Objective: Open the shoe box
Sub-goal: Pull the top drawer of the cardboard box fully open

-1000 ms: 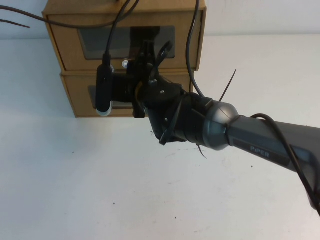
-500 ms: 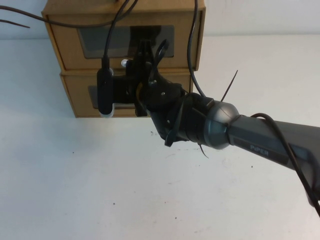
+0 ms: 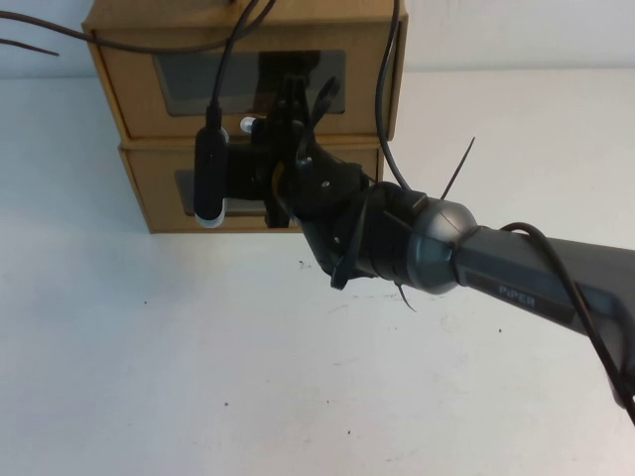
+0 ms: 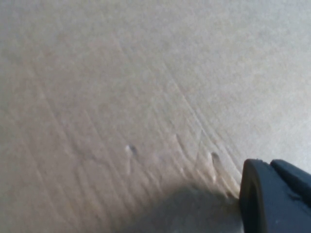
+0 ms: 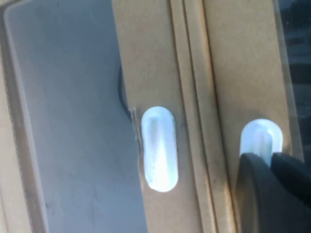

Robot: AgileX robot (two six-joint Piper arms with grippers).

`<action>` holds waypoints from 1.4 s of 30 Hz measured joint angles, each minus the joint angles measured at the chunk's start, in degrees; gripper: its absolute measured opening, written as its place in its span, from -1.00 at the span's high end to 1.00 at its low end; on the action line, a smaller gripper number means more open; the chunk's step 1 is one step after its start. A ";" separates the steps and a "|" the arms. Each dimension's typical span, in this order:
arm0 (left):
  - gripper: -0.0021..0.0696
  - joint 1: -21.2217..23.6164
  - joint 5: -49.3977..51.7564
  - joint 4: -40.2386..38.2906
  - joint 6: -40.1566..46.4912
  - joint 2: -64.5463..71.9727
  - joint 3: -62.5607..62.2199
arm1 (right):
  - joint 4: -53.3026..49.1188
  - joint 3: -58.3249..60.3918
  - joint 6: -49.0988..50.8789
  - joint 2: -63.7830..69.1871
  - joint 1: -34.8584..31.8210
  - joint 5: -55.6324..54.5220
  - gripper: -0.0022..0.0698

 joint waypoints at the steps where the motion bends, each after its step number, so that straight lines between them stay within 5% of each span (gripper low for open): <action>1: 0.96 0.00 0.00 0.00 0.00 0.00 0.00 | 0.00 0.00 0.00 0.00 0.00 0.00 0.92; 14: 0.96 -0.13 0.47 -1.05 0.03 0.00 0.00 | 1.56 8.84 -5.38 -5.87 1.71 4.21 0.92; 27: 0.96 -0.37 0.48 0.00 -0.85 -0.80 0.11 | 2.41 16.78 0.67 -12.41 2.82 3.67 0.93; 42: 0.96 -8.51 1.14 8.29 -3.44 -6.01 4.51 | 0.70 16.36 6.08 -11.99 1.50 1.17 0.93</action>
